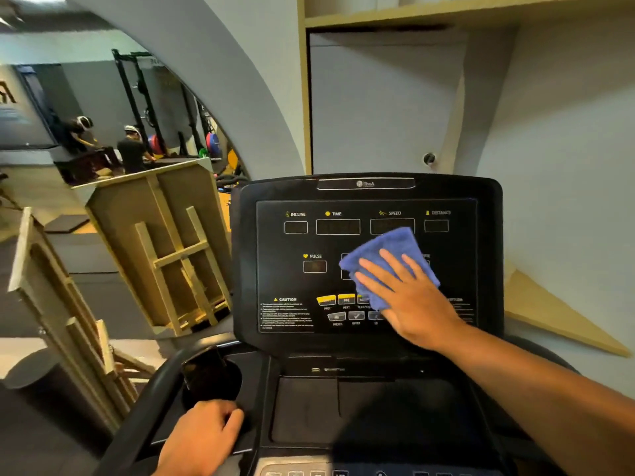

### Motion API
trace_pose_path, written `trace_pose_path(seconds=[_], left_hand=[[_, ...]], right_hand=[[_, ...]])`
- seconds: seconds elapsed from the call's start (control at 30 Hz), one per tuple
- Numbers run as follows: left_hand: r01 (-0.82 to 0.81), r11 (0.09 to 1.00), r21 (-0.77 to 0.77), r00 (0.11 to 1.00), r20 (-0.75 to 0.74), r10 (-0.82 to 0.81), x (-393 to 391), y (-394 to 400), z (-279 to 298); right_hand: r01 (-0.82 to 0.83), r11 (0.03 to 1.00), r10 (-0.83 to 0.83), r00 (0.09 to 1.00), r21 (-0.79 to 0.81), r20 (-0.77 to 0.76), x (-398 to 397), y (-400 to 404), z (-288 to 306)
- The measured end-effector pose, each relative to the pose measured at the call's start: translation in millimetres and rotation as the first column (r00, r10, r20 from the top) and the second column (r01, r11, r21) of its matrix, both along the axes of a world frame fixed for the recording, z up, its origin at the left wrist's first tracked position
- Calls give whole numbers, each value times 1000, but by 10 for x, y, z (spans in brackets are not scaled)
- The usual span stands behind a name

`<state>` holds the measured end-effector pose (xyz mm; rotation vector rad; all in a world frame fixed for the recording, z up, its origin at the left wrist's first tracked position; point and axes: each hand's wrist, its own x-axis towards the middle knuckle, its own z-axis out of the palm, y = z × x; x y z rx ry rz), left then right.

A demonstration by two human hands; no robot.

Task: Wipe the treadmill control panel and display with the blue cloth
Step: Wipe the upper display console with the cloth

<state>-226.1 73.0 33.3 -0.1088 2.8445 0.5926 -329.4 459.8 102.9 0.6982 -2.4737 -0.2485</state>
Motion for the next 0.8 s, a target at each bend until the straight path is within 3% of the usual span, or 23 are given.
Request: trace_pose_path(seconds=[0.1, 0.17, 0.27, 0.33, 0.4, 0.5, 0.57, 0.63, 0.7, 0.8], left_hand=[[6, 1000, 11, 999, -36, -6, -3, -31, -24], [12, 1000, 12, 998, -61, -11, 2, -45, -38], [21, 1000, -7, 996, -83, -22, 6, -54, -68], [26, 1000, -15, 996, -86, -27, 4, -62, -80], [33, 999, -3, 996, -82, -33, 0, -64, -76], [37, 999, 19, 995, -90, -35, -16, -64, -70], [34, 999, 15, 993, -116, -32, -12, -65, -92], [21, 1000, 13, 991, -134, -19, 0, -74, -110], [34, 999, 10, 989, -145, -32, 1, -76, -107], [49, 999, 2, 989, -141, -48, -11, -77, -117]], right_hand=[[182, 933, -208, 977, -312, -54, -317, -488, 346], [179, 908, -215, 975, -380, -56, -439, -961, 464], [-57, 993, 54, 998, -106, -35, -361, -1328, 186], [-191, 980, 190, 981, 55, 23, -160, -1276, -104], [-239, 965, 235, 970, 109, 56, -76, -1072, -179], [-55, 996, 51, 997, -65, -66, -292, -962, 136], [104, 951, -139, 985, -290, -103, -519, -1145, 488], [153, 910, -204, 974, -386, -96, -682, -1505, 731], [112, 931, -149, 986, -346, -81, -765, -1871, 811], [-50, 990, 40, 996, -132, -78, -700, -2070, 637]])
